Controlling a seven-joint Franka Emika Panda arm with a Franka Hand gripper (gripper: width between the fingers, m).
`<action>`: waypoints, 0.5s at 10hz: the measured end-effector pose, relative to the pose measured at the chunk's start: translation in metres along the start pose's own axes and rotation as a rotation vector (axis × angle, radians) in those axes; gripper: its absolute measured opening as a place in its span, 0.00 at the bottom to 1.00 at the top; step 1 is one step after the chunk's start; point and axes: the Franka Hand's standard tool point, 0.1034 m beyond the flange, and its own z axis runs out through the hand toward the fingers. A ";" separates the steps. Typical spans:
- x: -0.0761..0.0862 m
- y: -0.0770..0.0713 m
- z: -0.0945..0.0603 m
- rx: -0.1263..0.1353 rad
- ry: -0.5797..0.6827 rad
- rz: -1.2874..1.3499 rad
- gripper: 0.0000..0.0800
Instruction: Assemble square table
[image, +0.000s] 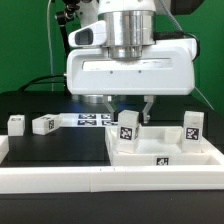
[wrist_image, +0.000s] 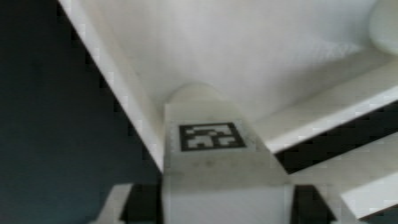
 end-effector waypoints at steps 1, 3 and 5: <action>0.000 0.000 0.000 0.000 0.000 0.010 0.36; 0.000 0.000 0.000 0.000 0.000 0.022 0.36; 0.000 0.001 0.000 0.005 -0.001 0.162 0.36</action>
Offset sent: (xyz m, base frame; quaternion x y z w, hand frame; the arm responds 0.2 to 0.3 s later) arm 0.0000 0.0000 0.0000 0.0000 0.0000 0.0650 0.9979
